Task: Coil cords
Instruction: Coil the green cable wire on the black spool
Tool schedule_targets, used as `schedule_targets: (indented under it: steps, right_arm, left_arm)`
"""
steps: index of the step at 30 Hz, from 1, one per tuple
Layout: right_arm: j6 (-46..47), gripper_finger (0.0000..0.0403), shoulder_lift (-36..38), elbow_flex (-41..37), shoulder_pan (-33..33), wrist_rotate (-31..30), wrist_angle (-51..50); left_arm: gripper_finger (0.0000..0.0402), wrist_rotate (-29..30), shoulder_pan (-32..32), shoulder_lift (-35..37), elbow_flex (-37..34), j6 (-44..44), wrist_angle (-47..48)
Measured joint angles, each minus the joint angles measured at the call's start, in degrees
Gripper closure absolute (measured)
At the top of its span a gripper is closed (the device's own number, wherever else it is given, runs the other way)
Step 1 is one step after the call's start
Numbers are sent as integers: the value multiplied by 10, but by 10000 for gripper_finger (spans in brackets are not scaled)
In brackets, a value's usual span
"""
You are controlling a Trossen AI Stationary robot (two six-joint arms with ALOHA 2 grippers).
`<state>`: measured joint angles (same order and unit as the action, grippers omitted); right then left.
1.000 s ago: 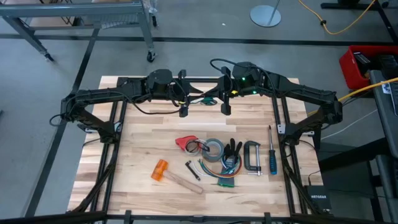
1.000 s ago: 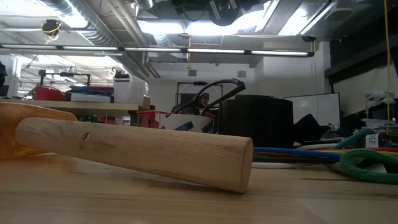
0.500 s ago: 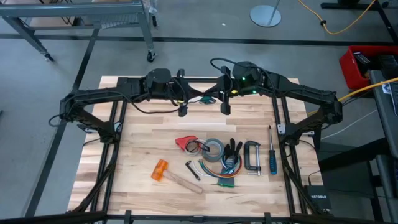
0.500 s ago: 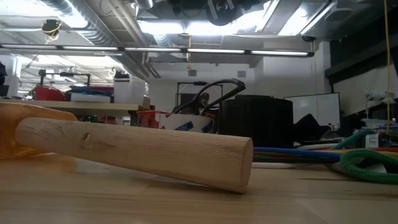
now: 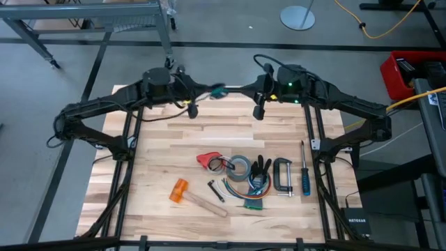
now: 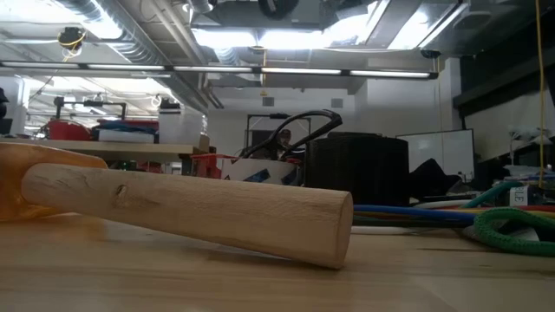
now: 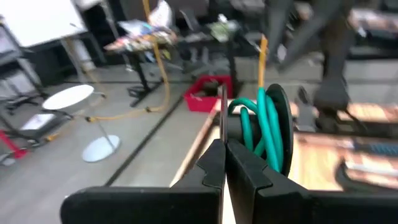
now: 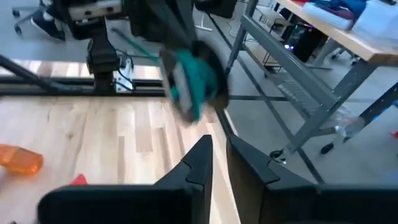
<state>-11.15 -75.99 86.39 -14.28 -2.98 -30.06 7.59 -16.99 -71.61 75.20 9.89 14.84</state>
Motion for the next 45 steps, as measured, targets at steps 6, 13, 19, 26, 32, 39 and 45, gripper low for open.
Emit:
schedule_targets:
  steps: [6, 13, 19, 26, 32, 39, 45]
  right_arm:
    - [53, 352, -23, 0, 0, 6, -11]
    - [66, 352, -86, 0, 1, 11, 9]
    - [69, 352, -143, 0, 0, 11, 89]
    - [61, 352, -195, 0, 0, 11, 133]
    - [64, 352, -204, 0, 0, 11, 165]
    - [64, 352, -204, 0, 0, 30, 273]
    - [64, 352, -203, 0, -4, 37, 264]
  left_arm:
    - [401, 27, -10, 11, 0, -16, -53]
    - [402, 34, -19, 9, 0, -20, -84]
    - [401, 49, -19, 9, 0, -12, -85]
    - [401, 126, -19, 25, 0, 6, -107]
    - [401, 153, -28, 66, 0, -20, -89]
    - [401, 155, -31, 107, -1, -67, -12]
    - [401, 159, -36, 152, -85, -102, -22]
